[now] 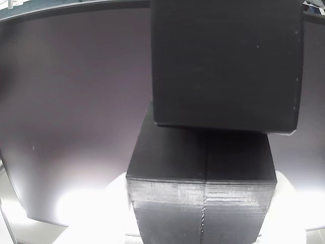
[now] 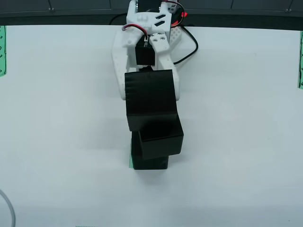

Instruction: Stack 3 Blocks on the chosen place.

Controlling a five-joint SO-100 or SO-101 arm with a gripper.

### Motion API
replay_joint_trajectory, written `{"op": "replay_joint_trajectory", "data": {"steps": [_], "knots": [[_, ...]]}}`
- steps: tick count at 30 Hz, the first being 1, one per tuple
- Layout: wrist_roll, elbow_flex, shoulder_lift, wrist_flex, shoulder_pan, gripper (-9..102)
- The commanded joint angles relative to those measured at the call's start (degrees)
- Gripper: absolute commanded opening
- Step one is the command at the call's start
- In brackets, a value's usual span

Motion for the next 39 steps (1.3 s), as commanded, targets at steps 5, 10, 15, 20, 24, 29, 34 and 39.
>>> {"op": "replay_joint_trajectory", "data": {"steps": [5, 10, 15, 20, 24, 29, 34, 39], "knots": [[-1.23, -0.70, 0.00, -1.49, 0.79, 33], [-1.49, -0.44, 0.62, -1.76, 0.88, 33], [-2.46, 0.26, 3.08, -1.93, 1.14, 33], [-2.90, 1.49, 6.94, -2.02, 1.14, 34], [-4.04, 3.87, 10.37, -4.04, 1.14, 36], [-5.54, 5.45, 13.01, -6.86, 1.14, 37], [-6.15, 6.86, 16.96, -10.55, 1.32, 36], [-5.27, 8.70, 23.38, -12.48, 0.62, 20]]}}
